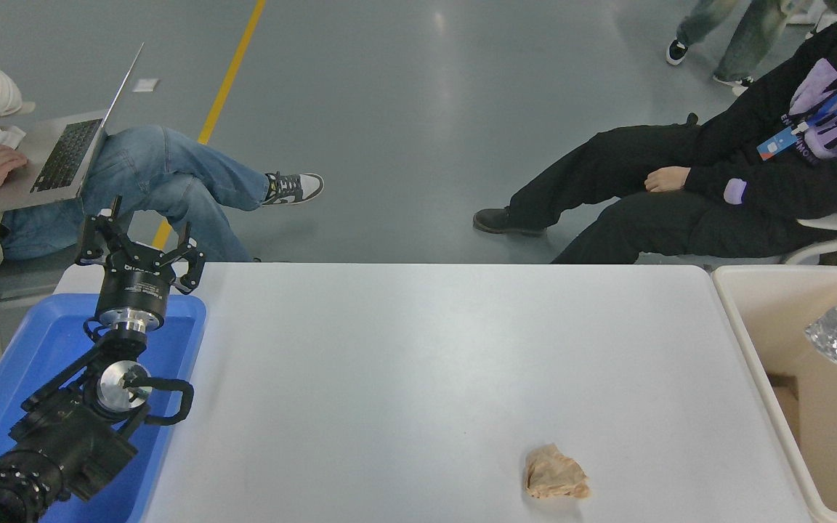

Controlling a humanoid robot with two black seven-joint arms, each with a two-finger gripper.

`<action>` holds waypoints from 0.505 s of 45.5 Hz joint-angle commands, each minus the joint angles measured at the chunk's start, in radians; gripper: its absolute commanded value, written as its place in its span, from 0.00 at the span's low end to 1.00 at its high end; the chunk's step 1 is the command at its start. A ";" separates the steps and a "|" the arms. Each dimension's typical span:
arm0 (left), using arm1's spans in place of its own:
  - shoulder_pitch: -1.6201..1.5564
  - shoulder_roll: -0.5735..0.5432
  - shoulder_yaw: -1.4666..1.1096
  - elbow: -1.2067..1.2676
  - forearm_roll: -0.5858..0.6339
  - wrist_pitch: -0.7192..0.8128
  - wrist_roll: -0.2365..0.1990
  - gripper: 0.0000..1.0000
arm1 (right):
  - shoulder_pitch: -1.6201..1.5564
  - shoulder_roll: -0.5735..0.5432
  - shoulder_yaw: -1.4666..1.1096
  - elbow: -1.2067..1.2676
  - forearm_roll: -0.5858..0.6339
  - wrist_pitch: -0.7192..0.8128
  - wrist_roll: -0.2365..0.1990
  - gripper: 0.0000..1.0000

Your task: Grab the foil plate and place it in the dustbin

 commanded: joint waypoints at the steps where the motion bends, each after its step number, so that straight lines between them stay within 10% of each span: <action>1: 0.000 -0.001 0.000 0.001 0.000 0.000 0.000 0.99 | -0.168 0.113 0.031 -0.228 -0.001 -0.057 0.000 0.00; 23: 0.000 0.001 0.000 0.001 0.000 0.000 0.000 0.99 | -0.191 0.132 0.028 -0.234 -0.001 -0.104 -0.003 0.00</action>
